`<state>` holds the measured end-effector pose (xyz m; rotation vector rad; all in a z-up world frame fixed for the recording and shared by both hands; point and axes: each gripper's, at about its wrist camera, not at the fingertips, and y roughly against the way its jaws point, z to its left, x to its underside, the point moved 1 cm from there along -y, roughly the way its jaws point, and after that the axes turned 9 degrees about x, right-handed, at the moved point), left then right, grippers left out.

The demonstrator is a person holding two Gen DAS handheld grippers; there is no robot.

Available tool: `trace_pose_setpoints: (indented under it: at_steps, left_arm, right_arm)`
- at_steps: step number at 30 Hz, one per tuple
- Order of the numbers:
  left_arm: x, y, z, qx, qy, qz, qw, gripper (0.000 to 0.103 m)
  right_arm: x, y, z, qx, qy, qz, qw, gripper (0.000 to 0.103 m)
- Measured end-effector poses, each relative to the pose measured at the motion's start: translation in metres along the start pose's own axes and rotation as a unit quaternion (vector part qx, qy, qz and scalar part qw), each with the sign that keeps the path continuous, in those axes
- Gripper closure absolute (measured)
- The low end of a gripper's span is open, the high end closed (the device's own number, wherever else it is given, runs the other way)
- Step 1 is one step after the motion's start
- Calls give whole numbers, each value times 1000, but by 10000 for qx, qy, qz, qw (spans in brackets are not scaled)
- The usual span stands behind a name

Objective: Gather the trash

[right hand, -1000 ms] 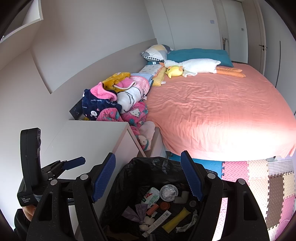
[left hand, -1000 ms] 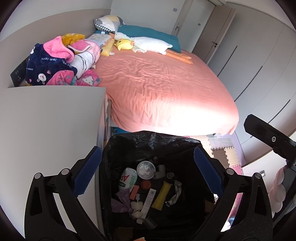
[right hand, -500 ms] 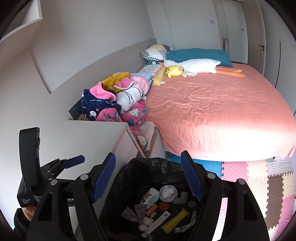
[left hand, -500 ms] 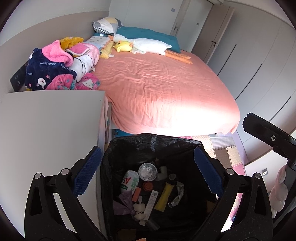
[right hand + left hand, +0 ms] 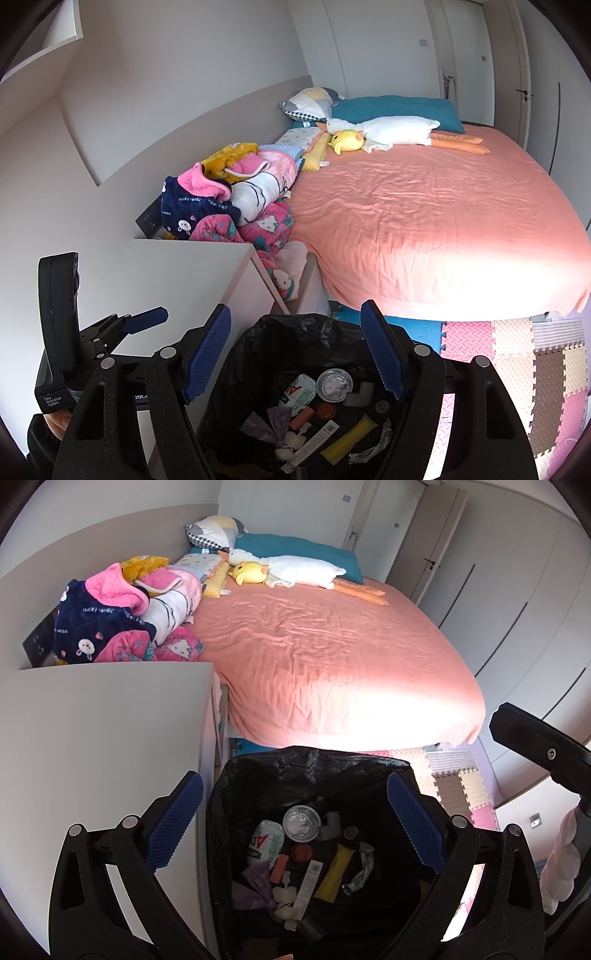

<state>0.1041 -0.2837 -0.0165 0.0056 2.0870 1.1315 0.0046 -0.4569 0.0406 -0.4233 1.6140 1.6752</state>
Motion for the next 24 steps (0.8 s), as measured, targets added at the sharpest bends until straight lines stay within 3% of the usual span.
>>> trace_pose_setpoints:
  at_steps: [17, 24]
  left_arm:
    - [-3, 3, -5, -101, -117, -156, 9998, 7]
    - [1, 1, -10, -169, -229, -42, 9996, 7]
  right_arm:
    - [0, -1, -5, 1, -7, -3, 10000, 30]
    - [0, 0, -5, -9, 3, 3, 10000, 30]
